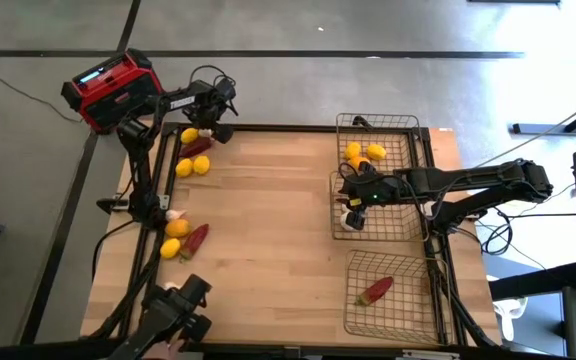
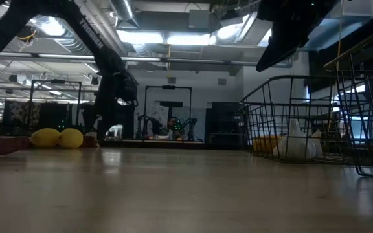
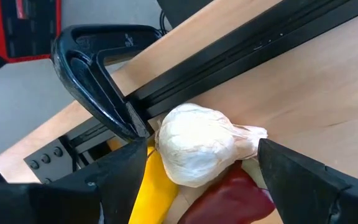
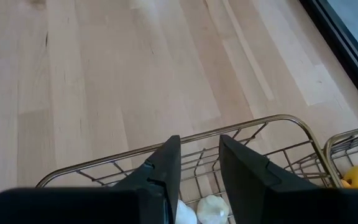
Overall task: Sort produce into baskets
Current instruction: Put the white garlic into the middle wire basket
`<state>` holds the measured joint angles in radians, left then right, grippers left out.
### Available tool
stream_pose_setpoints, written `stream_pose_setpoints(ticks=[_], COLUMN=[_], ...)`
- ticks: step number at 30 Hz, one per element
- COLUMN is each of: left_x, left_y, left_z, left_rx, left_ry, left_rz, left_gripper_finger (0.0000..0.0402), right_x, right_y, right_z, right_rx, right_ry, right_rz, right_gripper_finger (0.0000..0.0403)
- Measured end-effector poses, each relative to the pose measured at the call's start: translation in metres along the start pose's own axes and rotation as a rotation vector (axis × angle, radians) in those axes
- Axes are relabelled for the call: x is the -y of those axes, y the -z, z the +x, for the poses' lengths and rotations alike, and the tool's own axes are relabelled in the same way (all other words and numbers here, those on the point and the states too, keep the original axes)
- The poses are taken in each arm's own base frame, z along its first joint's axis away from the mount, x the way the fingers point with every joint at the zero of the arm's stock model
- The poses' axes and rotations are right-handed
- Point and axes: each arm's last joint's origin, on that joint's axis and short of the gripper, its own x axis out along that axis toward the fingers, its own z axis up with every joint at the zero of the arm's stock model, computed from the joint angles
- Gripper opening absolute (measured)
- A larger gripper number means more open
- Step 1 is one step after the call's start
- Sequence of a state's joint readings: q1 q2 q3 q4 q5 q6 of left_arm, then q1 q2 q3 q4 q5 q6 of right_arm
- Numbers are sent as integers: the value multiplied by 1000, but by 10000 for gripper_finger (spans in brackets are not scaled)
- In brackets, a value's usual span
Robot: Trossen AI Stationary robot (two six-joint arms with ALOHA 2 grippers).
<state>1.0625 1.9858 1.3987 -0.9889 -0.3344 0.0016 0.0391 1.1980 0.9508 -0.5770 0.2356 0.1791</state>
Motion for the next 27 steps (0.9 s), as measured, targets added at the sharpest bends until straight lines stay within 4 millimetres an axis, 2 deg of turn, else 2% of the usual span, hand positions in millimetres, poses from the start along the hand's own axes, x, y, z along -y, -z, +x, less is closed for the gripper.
stream_pose_setpoints(ticks=[4,15,22,27], left_x=[-4,-8,-2,5], left_y=[0,-1,0,5], left_z=[2,13,1,-27], left_rx=[-6,-42,4,88], left_ry=[36,72,77,88], left_rz=[-13,10,60,92], left_gripper_finger=[276,163,136,138], right_x=[0,0,0,0], right_y=[0,0,0,0], right_z=[0,0,0,0], right_rx=[0,-1,-1,-1], right_ry=[0,0,0,0], right_rz=[0,-1,-5,-4], right_gripper_finger=[108,108,108,108])
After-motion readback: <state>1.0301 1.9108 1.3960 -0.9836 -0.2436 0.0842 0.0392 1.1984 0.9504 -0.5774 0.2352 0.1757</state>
